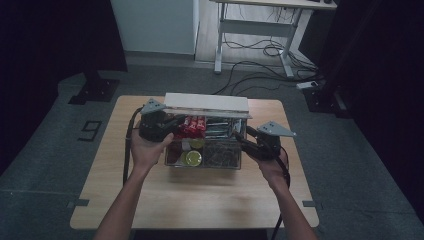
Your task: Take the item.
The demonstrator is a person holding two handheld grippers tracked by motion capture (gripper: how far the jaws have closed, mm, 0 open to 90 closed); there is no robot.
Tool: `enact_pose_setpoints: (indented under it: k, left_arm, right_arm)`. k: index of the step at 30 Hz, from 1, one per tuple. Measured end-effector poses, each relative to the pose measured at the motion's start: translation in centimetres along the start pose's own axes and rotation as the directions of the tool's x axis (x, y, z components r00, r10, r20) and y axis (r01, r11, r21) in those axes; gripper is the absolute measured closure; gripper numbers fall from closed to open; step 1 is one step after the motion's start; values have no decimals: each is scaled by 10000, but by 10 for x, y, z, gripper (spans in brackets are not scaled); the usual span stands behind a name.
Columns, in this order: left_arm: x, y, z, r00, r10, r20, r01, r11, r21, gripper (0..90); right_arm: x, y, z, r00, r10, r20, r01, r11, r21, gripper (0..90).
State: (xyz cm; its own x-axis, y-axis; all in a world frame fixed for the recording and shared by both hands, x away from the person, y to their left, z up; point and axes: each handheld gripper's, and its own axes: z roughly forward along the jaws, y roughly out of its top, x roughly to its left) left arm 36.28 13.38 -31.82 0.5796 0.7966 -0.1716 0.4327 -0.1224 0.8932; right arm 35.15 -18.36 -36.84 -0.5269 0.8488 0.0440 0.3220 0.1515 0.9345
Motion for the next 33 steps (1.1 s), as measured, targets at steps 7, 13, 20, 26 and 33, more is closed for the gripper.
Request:
enact_pose_setpoints:
  k: [7, 13, 20, 26, 33]
  left_arm:
    - [0, 0, 0, 10000, 1, 3, -1, 10000, 10, 899]
    - [0, 0, 0, 10000, 15, -3, -15, 10000, 28, 899]
    - [0, 0, 0, 10000, 23, 8, -23, 10000, 31, 898]
    - [0, 0, 0, 10000, 16, 15, -16, 10000, 28, 899]
    - [0, 0, 0, 10000, -1, 28, 1, 10000, 7, 898]
  right_arm:
    - [3, 2, 5, 9999, -102, -4, 102, 9999, 30, 530]
    - [6, 4, 10, 9998, -200, 13, 200, 9998, 92, 547]
    - [9, 4, 19, 9995, -272, 152, 271, 9996, 79, 570]
    - [10, 6, 25, 9993, -279, 263, 277, 9996, 83, 579]
    - [10, 7, 33, 9992, -254, 321, 249, 9996, 157, 588]
